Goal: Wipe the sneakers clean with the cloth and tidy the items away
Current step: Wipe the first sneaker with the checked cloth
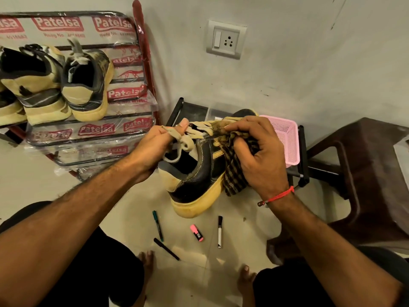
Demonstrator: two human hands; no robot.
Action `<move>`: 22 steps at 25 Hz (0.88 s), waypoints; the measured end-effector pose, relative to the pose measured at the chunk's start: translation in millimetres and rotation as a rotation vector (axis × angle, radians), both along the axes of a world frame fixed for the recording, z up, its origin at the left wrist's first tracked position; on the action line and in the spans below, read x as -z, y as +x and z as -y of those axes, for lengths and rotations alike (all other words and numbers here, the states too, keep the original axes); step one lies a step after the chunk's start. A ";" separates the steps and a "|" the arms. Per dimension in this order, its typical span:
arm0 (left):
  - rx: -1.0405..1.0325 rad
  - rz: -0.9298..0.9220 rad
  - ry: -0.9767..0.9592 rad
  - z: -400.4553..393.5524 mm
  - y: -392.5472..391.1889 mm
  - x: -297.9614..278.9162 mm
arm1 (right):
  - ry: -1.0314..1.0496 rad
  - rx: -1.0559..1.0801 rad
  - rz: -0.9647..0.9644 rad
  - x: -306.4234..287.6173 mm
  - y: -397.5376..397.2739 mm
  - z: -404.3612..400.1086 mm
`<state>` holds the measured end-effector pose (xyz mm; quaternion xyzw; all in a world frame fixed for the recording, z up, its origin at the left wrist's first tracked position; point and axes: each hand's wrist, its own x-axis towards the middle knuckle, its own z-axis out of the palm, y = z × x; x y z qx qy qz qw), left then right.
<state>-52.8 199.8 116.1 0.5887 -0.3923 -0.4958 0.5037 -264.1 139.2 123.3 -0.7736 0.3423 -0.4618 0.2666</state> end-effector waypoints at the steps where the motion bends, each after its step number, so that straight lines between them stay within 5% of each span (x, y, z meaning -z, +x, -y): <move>1: 0.035 -0.010 -0.034 -3.8 0.5 -5.6 | -0.012 0.016 0.056 -4.1 -1.2 -0.1; 6: 0.335 0.145 -0.100 -22.6 9.6 -23.8 | 0.123 0.040 0.378 -19.0 -8.3 -0.8; 10: 0.576 -0.004 -0.144 -27.4 -0.6 -24.5 | 0.354 0.157 0.450 -13.0 -10.3 9.7; 18: 0.433 0.197 -0.197 -23.2 -23.6 -18.0 | 0.569 0.073 0.450 25.1 5.0 6.5; 22: 0.469 0.121 -0.084 -26.1 -23.4 -7.9 | 0.616 0.125 0.463 38.3 4.7 11.3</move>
